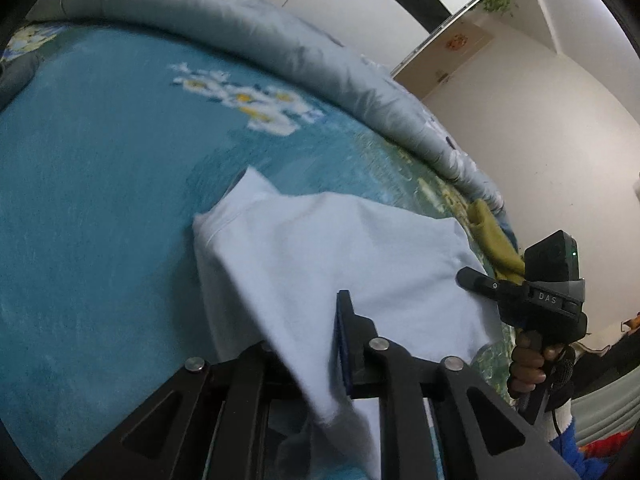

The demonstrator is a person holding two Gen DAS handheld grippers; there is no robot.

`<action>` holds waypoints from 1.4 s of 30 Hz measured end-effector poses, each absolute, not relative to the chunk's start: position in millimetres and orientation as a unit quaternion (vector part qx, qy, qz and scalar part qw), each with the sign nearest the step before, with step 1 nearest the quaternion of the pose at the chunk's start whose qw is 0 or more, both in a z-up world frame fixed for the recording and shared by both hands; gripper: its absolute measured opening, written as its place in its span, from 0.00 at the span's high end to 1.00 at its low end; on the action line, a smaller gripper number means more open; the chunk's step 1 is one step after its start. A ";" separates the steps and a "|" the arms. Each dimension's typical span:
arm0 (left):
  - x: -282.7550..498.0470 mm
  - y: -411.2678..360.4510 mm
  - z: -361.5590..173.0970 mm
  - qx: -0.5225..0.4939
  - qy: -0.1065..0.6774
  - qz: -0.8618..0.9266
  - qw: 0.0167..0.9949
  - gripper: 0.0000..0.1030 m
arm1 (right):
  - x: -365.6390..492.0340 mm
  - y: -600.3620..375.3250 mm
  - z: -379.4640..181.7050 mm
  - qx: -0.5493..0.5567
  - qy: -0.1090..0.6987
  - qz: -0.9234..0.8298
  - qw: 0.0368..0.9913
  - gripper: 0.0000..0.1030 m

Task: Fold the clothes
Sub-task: 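Carry the held shirt with both grippers toward the dark grey garment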

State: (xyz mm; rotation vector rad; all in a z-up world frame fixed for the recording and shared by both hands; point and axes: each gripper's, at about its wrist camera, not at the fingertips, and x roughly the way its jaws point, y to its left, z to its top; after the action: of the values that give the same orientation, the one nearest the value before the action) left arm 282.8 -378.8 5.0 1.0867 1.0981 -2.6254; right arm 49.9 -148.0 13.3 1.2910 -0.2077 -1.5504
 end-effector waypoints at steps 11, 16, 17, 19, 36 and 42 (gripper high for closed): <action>310.1 -387.7 1.9 0.353 0.354 -0.858 0.112 0.53 | 49.1 -141.3 2.1 0.535 -0.088 -0.644 0.539 0.85; 305.5 -390.5 -10.2 0.361 0.364 -0.851 0.116 0.49 | 49.1 -136.5 0.3 0.533 -0.090 -0.644 0.541 0.85; 305.4 -391.4 -11.7 0.358 0.368 -0.850 0.114 0.49 | 48.6 -135.9 -1.4 0.534 -0.090 -0.643 0.541 0.84; 304.7 -393.6 -13.2 0.354 0.378 -0.849 0.108 0.49 | 46.9 -135.5 -5.6 0.538 -0.094 -0.639 0.541 0.83; 286.7 -392.1 -26.7 0.331 0.433 -0.835 0.070 0.80 | 44.4 -134.2 -25.2 0.555 -0.118 -0.624 0.537 0.73; 289.6 -384.0 -16.5 0.320 0.427 -0.842 0.084 0.88 | 50.5 -135.1 -19.6 0.553 -0.130 -0.622 0.539 0.88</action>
State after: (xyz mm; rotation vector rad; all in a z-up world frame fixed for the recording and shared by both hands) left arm 289.6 -384.0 -16.5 0.9547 1.2736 -2.5125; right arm 50.5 -135.1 -19.6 1.3150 -0.3094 -1.4788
